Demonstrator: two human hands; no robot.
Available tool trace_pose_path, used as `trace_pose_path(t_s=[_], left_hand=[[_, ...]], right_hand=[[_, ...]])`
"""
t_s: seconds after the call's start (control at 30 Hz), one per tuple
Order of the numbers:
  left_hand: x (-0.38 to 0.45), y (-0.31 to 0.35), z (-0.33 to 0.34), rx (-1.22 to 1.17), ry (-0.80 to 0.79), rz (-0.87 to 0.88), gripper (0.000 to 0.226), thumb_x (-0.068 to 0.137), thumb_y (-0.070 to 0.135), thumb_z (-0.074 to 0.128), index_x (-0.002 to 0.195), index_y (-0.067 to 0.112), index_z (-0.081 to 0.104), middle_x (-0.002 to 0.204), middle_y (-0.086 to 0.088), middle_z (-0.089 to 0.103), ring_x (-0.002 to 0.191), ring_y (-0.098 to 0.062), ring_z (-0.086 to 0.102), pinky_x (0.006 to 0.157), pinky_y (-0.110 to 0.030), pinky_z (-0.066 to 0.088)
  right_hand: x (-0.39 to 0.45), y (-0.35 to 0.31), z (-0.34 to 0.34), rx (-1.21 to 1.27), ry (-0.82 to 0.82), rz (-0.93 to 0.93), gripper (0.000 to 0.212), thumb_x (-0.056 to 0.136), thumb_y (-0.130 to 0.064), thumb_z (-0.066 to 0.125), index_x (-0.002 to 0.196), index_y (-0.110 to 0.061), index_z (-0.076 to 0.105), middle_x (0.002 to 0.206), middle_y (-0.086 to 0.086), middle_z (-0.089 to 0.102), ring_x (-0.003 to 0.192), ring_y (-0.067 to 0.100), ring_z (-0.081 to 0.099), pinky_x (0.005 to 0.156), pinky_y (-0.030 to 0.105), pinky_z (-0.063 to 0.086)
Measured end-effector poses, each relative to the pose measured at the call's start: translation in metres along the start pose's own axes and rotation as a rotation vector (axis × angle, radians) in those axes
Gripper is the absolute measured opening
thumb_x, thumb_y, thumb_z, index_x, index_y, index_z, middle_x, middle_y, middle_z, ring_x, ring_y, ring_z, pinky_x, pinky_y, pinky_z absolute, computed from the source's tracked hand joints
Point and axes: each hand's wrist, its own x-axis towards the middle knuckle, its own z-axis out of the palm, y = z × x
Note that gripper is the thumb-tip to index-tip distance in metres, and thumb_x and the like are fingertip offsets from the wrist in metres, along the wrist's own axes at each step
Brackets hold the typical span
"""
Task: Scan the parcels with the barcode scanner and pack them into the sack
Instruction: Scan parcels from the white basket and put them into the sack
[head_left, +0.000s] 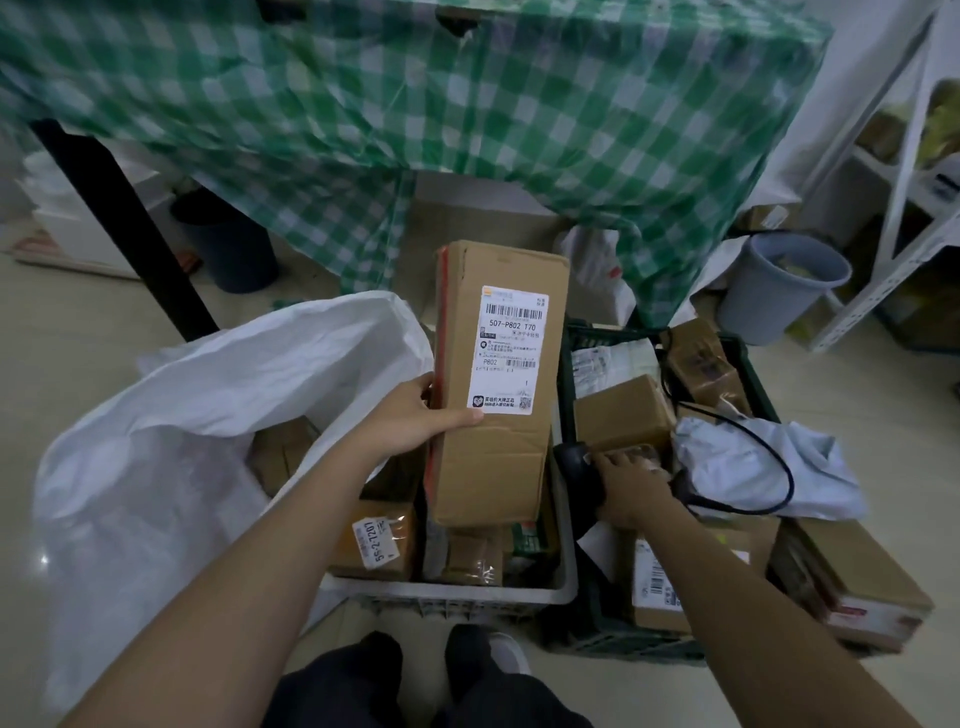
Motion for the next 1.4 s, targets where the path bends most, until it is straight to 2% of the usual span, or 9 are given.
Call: trace_pose_path(t_s=[0.23, 0.47, 0.6, 0.7, 0.83, 1.0, 1.13, 1.3, 1.4], left_hand=[[0.000, -0.006, 0.002, -0.050, 0.056, -0.017, 0.067, 0.077, 0.042, 0.077, 0.135, 0.024, 0.049, 0.123, 0.012, 0.058, 0.100, -0.004, 0.056, 0.073, -0.014, 0.041], [-0.009, 0.002, 0.001, -0.165, 0.181, -0.040, 0.067, 0.075, 0.042, 0.079, 0.132, 0.020, 0.051, 0.119, 0.007, 0.060, 0.095, -0.004, 0.059, 0.075, -0.019, 0.045], [-0.023, 0.012, -0.005, -0.237, 0.198, -0.024, 0.057, 0.079, 0.036, 0.076, 0.128, 0.021, 0.052, 0.113, 0.006, 0.063, 0.098, -0.010, 0.062, 0.070, -0.017, 0.048], [-0.034, 0.018, -0.011, -0.263, 0.201, -0.024, 0.054, 0.083, 0.032, 0.073, 0.130, 0.021, 0.049, 0.112, 0.005, 0.062, 0.090, -0.004, 0.060, 0.064, -0.014, 0.047], [-0.048, 0.020, -0.019, -0.257, 0.223, -0.043, 0.058, 0.085, 0.035, 0.070, 0.136, 0.018, 0.047, 0.128, -0.001, 0.060, 0.092, -0.008, 0.058, 0.068, -0.018, 0.045], [-0.070, 0.013, -0.025, -0.277, 0.242, -0.090, 0.057, 0.089, 0.035, 0.066, 0.138, 0.017, 0.044, 0.132, -0.002, 0.057, 0.100, -0.014, 0.054, 0.082, -0.026, 0.043], [-0.081, 0.000, -0.031, -0.296, 0.268, -0.112, 0.056, 0.087, 0.033, 0.068, 0.136, 0.017, 0.046, 0.127, -0.001, 0.058, 0.099, -0.014, 0.054, 0.084, -0.027, 0.043], [-0.082, -0.010, -0.035, -0.297, 0.292, -0.111, 0.061, 0.082, 0.035, 0.074, 0.134, 0.021, 0.047, 0.127, 0.001, 0.059, 0.095, -0.010, 0.058, 0.081, -0.025, 0.046], [-0.078, -0.011, -0.032, -0.304, 0.303, -0.086, 0.060, 0.081, 0.034, 0.075, 0.134, 0.022, 0.048, 0.122, 0.004, 0.061, 0.094, -0.008, 0.059, 0.073, -0.021, 0.047]], right_hand=[[-0.003, -0.008, -0.034, -0.006, 0.198, -0.098, 0.032, 0.098, -0.025, 0.050, 0.126, -0.009, 0.049, 0.121, 0.015, 0.061, 0.109, 0.033, 0.057, 0.087, 0.037, 0.048], [-0.044, 0.003, -0.084, 0.777, 0.333, -0.194, 0.044, 0.104, -0.026, 0.039, 0.145, -0.013, 0.038, 0.141, 0.011, 0.049, 0.129, 0.031, 0.045, 0.102, 0.039, 0.038], [-0.072, -0.003, -0.106, 0.956, 0.463, -0.184, 0.038, 0.102, -0.045, 0.034, 0.115, -0.022, 0.061, 0.111, 0.002, 0.061, 0.108, 0.025, 0.055, 0.084, 0.034, 0.041], [-0.096, -0.016, -0.120, 0.923, 0.403, -0.294, 0.045, 0.096, -0.059, 0.032, 0.113, -0.031, 0.062, 0.114, -0.001, 0.063, 0.107, 0.020, 0.055, 0.092, 0.038, 0.042], [-0.122, -0.044, -0.138, 0.797, 0.226, -0.388, 0.029, 0.099, -0.037, 0.040, 0.106, -0.017, 0.060, 0.103, 0.004, 0.058, 0.094, 0.020, 0.054, 0.073, 0.026, 0.038], [-0.129, -0.068, -0.141, 0.817, -0.097, -0.373, 0.051, 0.073, -0.038, 0.071, 0.115, -0.016, 0.051, 0.090, 0.008, 0.058, 0.063, 0.018, 0.057, 0.055, 0.028, 0.045], [-0.122, -0.085, -0.134, 0.651, 0.106, -0.408, 0.031, 0.076, -0.017, 0.076, 0.100, -0.015, 0.056, 0.086, 0.005, 0.060, 0.067, 0.015, 0.058, 0.062, 0.028, 0.046], [-0.126, -0.100, -0.137, 0.967, 0.311, -0.463, 0.015, 0.088, -0.013, 0.064, 0.098, -0.002, 0.062, 0.072, 0.007, 0.058, 0.052, 0.003, 0.055, 0.051, 0.012, 0.042], [-0.128, -0.102, -0.144, 1.138, 0.310, -0.431, 0.014, 0.087, -0.011, 0.065, 0.093, 0.001, 0.061, 0.066, 0.009, 0.051, 0.046, 0.007, 0.050, 0.049, 0.020, 0.042]])
